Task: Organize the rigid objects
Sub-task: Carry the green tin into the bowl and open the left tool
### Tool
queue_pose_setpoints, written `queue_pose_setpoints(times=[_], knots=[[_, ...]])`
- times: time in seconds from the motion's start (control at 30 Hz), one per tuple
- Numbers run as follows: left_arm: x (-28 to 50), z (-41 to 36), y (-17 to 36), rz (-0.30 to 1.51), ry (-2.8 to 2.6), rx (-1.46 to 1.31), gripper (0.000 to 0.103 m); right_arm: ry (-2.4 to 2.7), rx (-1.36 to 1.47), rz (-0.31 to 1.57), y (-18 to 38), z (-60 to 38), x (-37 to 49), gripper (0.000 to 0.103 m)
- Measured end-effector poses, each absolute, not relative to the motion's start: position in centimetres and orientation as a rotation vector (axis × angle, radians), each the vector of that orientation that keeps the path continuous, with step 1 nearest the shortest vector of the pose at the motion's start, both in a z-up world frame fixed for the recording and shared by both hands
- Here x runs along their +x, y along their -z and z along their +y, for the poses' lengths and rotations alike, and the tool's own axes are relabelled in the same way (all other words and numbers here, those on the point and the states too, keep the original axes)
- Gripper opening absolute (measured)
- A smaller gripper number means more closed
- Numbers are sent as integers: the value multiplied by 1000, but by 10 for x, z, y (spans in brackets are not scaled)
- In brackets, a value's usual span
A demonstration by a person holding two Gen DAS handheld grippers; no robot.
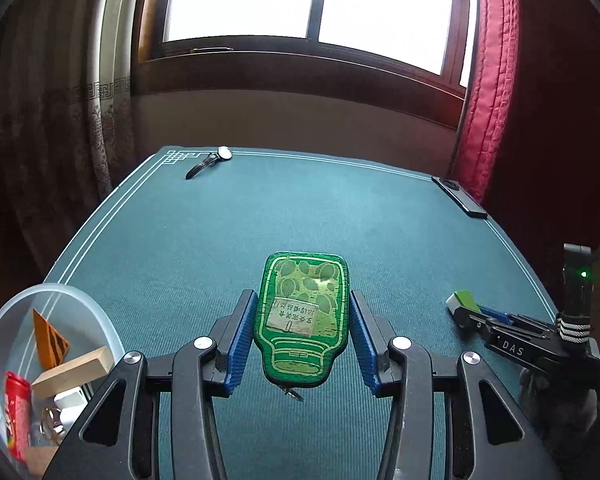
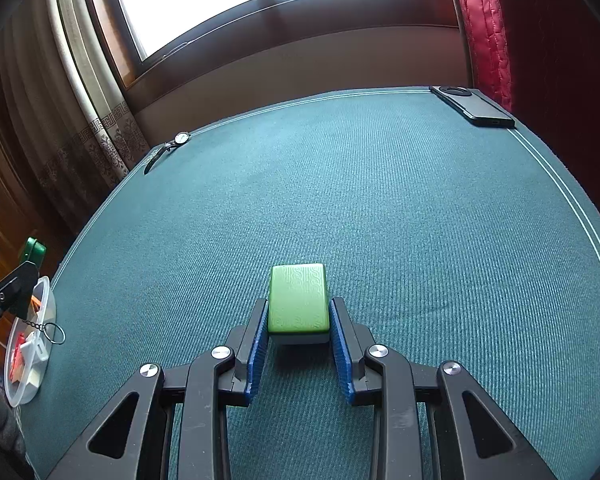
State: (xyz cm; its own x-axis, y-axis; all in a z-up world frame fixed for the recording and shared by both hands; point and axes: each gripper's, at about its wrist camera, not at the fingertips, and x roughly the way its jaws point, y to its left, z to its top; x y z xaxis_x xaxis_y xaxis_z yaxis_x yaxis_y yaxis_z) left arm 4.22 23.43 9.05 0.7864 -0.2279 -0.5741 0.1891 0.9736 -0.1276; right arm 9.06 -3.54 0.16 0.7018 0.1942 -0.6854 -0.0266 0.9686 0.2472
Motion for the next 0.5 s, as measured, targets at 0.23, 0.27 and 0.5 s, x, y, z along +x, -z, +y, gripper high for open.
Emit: queue_pose_setpoints(times=[0.23, 0.27, 0.5], knots=[[25, 268, -104, 587, 160, -85, 47, -124, 225, 785, -1, -36, 91, 32], [23, 274, -105, 583, 147, -89, 47, -124, 225, 785, -1, -36, 91, 32], [11, 316, -107, 566, 51, -111, 47, -123, 226, 785, -1, -36, 91, 32]])
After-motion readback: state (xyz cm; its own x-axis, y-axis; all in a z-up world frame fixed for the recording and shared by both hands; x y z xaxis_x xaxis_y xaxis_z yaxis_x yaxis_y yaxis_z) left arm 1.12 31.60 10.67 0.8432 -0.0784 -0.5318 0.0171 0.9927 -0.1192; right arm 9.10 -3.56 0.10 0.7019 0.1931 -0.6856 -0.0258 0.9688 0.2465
